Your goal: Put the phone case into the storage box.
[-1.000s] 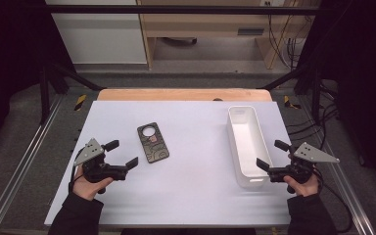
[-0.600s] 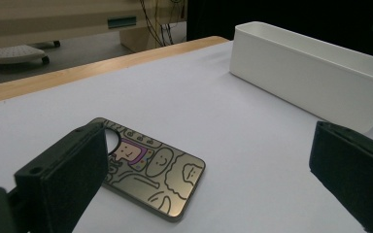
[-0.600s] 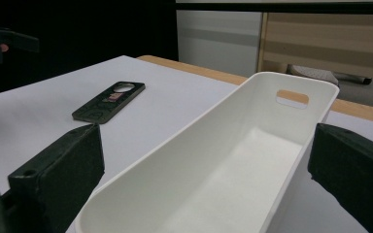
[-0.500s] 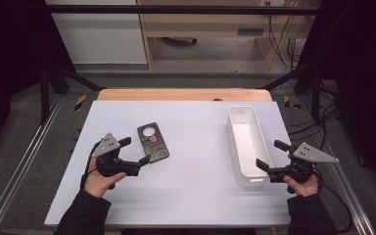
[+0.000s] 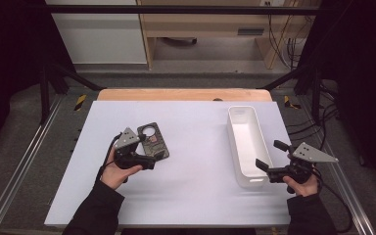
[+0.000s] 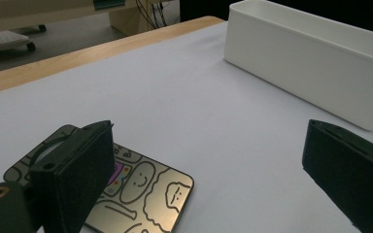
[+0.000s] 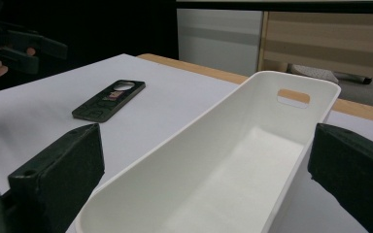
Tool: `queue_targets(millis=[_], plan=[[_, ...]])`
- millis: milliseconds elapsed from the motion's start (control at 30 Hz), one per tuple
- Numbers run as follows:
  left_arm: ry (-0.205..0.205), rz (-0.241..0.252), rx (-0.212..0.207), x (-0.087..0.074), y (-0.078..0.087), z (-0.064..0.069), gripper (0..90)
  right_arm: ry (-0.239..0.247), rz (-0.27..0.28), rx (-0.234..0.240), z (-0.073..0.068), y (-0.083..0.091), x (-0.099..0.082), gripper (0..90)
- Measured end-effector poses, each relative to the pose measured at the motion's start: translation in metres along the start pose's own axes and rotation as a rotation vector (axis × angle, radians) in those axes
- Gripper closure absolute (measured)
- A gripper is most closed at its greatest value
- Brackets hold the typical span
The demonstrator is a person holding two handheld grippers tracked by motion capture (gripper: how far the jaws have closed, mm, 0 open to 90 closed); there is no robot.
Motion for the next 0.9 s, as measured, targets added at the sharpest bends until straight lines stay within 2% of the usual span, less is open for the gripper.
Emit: queue_targets(millis=[133, 267, 467, 533, 567, 733, 800, 833, 867, 900], plan=[[0.001, -0.015, 0.005, 0.0, -0.008, -0.001, 10.5, 0.001, 0.001, 0.0, 0.0, 0.0, 0.0, 0.4], [0.0, -0.041, 0.031, -0.002, -0.019, -0.006, 16.2, 0.004, -0.001, -0.001, 0.0, 0.0, 0.0, 0.4], [0.0, -0.076, 0.06, -0.007, -0.035, -0.012, 32.5, 0.002, -0.001, 0.0, 0.0, -0.001, 0.0, 0.4], [0.002, -0.081, 0.067, -0.008, -0.037, -0.013, 34.7, 0.004, -0.001, 0.0, 0.0, 0.0, 0.0, 0.4], [0.01, -0.092, 0.07, -0.01, -0.041, -0.015, 39.7, 0.004, 0.0, 0.001, 0.0, 0.0, 0.0, 0.4], [-0.004, -0.127, 0.075, -0.015, -0.048, -0.017, 47.7, 0.002, -0.001, 0.0, 0.0, 0.0, 0.0, 0.3], [0.005, -0.143, 0.066, -0.016, -0.051, -0.017, 53.7, 0.002, 0.0, 0.001, 0.0, 0.0, 0.0, 0.4], [0.008, -0.167, 0.068, -0.019, -0.055, -0.018, 56.4, 0.001, -0.001, 0.001, 0.0, 0.0, 0.0, 0.4], [0.008, -0.167, 0.068, -0.019, -0.055, -0.018, 59.0, 0.001, -0.001, 0.001, 0.0, 0.0, 0.0, 0.4], [0.008, -0.179, 0.069, -0.02, -0.057, -0.018, 59.0, 0.002, -0.001, 0.001, 0.0, 0.0, 0.0, 0.4]])
Point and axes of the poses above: each handheld gripper's, and its own axes: y roughly backward along the jaws, x roughly out of its top, z roughly to its right, the point moved 10 cm from there along -y, roughly forward along the jaws, and after that the axes turned 4 degrees about -y, right-handed, at the moved point
